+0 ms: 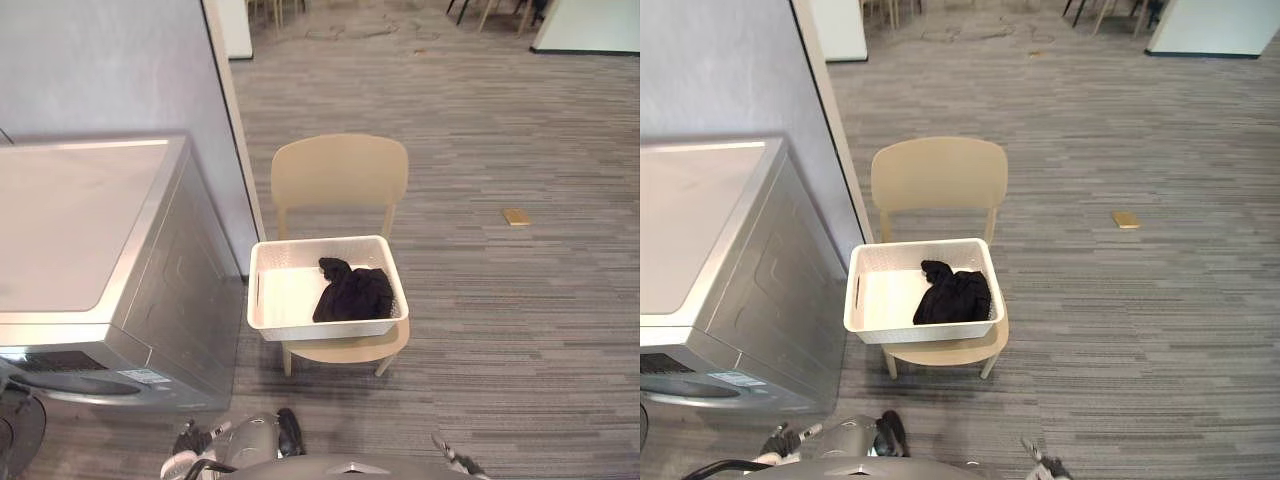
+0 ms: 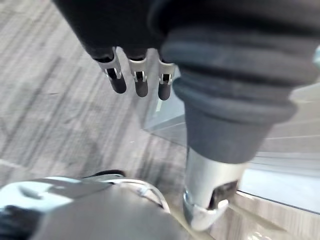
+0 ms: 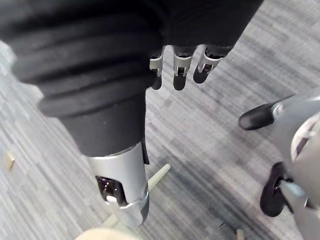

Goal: Pick up the laundry basket with both hands and put the clothes into the washing machine.

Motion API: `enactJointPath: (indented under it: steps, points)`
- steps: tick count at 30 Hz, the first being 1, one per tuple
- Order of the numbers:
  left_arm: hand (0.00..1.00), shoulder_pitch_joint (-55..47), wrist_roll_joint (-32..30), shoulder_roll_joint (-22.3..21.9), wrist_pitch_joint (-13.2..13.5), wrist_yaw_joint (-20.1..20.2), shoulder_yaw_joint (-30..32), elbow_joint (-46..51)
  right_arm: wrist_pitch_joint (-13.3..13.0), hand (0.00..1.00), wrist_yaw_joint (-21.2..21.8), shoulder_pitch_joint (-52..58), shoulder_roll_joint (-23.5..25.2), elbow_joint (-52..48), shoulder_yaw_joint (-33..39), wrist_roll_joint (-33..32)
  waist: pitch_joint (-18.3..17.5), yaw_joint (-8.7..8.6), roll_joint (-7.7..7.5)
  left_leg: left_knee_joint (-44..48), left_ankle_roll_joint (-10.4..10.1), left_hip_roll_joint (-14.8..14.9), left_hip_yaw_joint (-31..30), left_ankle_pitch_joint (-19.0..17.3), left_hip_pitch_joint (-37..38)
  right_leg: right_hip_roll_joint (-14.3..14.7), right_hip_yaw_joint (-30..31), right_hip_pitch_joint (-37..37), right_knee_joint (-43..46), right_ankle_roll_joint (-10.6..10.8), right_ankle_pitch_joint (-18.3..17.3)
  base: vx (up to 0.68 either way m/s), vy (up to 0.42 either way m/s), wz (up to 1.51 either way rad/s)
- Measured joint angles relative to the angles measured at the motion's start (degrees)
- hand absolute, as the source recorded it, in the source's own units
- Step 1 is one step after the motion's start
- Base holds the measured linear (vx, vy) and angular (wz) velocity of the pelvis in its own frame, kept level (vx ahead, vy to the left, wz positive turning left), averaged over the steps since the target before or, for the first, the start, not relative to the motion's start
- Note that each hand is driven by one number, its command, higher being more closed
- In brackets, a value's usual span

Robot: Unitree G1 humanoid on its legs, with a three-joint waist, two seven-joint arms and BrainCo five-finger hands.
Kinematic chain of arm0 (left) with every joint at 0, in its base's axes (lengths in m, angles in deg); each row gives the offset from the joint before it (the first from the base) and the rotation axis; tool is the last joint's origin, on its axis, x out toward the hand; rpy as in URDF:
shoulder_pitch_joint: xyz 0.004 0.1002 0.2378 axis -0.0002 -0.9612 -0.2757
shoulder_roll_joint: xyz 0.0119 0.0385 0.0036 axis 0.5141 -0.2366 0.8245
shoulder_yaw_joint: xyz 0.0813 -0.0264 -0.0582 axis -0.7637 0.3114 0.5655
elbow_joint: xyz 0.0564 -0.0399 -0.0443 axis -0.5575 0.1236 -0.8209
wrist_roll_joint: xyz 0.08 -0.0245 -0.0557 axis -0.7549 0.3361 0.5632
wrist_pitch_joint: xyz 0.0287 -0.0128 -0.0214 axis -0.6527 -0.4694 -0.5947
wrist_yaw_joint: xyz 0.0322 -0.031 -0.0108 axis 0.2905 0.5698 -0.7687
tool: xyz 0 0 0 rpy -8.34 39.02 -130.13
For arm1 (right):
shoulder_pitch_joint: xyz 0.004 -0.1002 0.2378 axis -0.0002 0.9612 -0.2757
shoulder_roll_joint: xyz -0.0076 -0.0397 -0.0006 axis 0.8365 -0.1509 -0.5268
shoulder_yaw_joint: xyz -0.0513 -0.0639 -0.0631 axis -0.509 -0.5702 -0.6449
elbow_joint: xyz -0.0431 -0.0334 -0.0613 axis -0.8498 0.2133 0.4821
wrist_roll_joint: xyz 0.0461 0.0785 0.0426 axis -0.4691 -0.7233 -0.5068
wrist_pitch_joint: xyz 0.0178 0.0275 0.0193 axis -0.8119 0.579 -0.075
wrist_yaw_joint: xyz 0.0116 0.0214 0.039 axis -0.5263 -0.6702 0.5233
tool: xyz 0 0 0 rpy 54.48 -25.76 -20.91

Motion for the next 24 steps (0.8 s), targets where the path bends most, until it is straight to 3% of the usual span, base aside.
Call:
enactJointPath:
  steps: [2,4,6,9,10,12,13,14,16,18,20,21,22,24]
  points:
    - [0.00,-0.09,0.02,0.58,-0.35,-0.04,-0.34,-0.52,-0.65,0.00,-0.05,-0.82,1.24,-0.24,-1.28,-0.23,-0.05,0.15,-1.41,-4.76,-0.68,-2.51,-1.42,0.70,2.58,-2.55,0.19,-2.31,8.17,1.08,-1.28,0.17,0.009,0.57]
    - [0.00,0.00,0.02,0.96,-0.33,-0.31,-2.48,-0.44,-1.28,0.00,0.01,-0.59,1.60,-0.49,-4.72,-0.32,-0.05,-0.07,-1.49,-8.21,-1.04,-4.66,-3.54,0.99,5.94,-5.97,1.84,-7.58,23.83,2.04,-1.22,0.20,0.049,0.73]
    - [0.00,0.12,0.02,2.06,-0.34,-0.32,-5.80,-0.43,-1.21,0.00,0.41,-0.21,2.48,-0.54,-8.87,-0.24,-0.19,-0.89,-1.78,-10.87,-1.15,-6.81,-5.43,0.94,9.35,-9.15,8.26,-15.83,42.80,5.02,0.59,0.20,0.015,0.61]
    - [0.00,0.99,-0.07,2.50,-0.33,-0.35,-7.36,-0.42,-1.36,0.00,0.51,1.06,2.11,-1.65,-8.87,-0.19,0.60,-1.46,-1.71,-11.24,-1.10,-7.64,-7.75,1.07,12.77,-10.21,11.57,-19.28,49.78,5.10,0.09,0.18,-0.017,0.50]
    - [0.00,1.01,-0.09,2.61,-0.32,-0.35,-7.98,-0.35,-1.20,0.00,0.61,1.94,2.56,-1.28,-8.36,-0.40,0.50,-1.52,-1.17,-11.78,-1.22,-7.73,-9.03,1.16,13.67,-11.31,11.53,-19.79,48.25,5.04,-0.67,0.13,-0.062,0.60]
    - [0.00,2.38,-0.11,2.92,-0.22,-0.34,-8.93,-0.26,-1.04,0.00,0.66,2.59,2.62,-0.82,-5.86,0.25,0.15,-1.92,-1.50,-11.66,-1.85,-7.88,-12.26,1.41,13.73,-14.23,11.43,-20.00,43.17,3.93,-1.25,0.13,-0.099,0.86]
    - [0.00,3.63,-0.66,2.52,0.23,-0.29,-9.29,-0.25,-0.28,0.00,0.50,3.15,2.69,0.45,-2.54,0.33,-0.31,-2.30,-2.21,-11.65,-2.60,-8.03,-15.22,1.61,13.28,-16.12,13.08,-19.04,36.06,2.64,-0.37,0.11,-0.123,0.92]
    - [0.00,3.78,-0.99,2.33,0.43,-0.28,-9.30,-0.25,0.02,0.00,0.40,3.69,2.97,1.00,-1.25,0.33,-0.57,-2.32,-2.62,-11.66,-3.08,-8.05,-15.99,1.64,13.09,-16.05,14.62,-18.19,32.48,2.16,0.25,0.09,-0.186,1.05]
    - [0.00,3.44,-1.08,2.65,0.67,-0.22,-9.70,-0.21,0.62,0.00,0.24,5.44,4.54,2.98,1.97,0.34,-1.77,-2.52,-4.38,-11.66,-4.46,-8.07,-18.86,1.34,12.34,-15.85,17.71,-14.70,21.74,5.52,3.29,0.04,-0.226,0.71]
    - [0.00,2.41,-1.12,3.61,0.74,-0.06,-9.09,0.66,1.91,0.00,0.26,6.79,5.90,5.24,5.01,0.96,-3.22,-2.21,-6.61,-11.64,-6.82,-7.79,-20.54,1.27,12.22,-15.64,13.22,-10.25,10.80,5.97,8.00,0.04,-0.361,0.31]
    - [0.00,1.83,-2.04,3.12,0.95,0.05,-7.65,0.48,2.08,0.00,0.35,6.72,5.09,4.76,5.94,2.50,-4.60,-1.88,-5.10,-11.65,-8.78,-5.60,-20.90,1.49,10.67,-12.99,10.84,-7.36,3.36,5.80,6.78,-0.02,-0.379,-0.14]
    - [0.00,1.89,-2.06,3.05,0.96,0.09,-7.54,0.01,2.04,0.00,0.44,6.39,4.90,4.72,6.44,2.48,-5.07,-1.99,-5.58,-11.85,-9.32,-5.18,-21.21,1.85,10.21,-12.42,10.16,-6.85,1.55,5.82,6.41,-0.02,-0.372,-0.02]
    - [0.00,2.20,-2.06,2.82,0.98,0.28,-7.00,-0.55,2.03,0.00,0.47,5.93,4.50,4.74,7.03,2.48,-5.01,-2.44,-4.89,-12.25,-10.01,-4.55,-22.04,2.66,9.81,-11.49,9.08,-6.45,-0.30,5.82,5.99,0.00,-0.234,0.31]
    - [0.00,2.14,-2.04,2.05,0.71,0.91,-6.01,-1.69,1.86,0.00,0.38,5.83,3.29,4.61,8.67,2.35,-4.88,-3.39,-3.39,-17.01,-11.47,-2.28,-25.03,6.57,10.91,-8.66,6.20,-5.69,-1.64,4.57,6.28,0.01,-0.278,0.52]
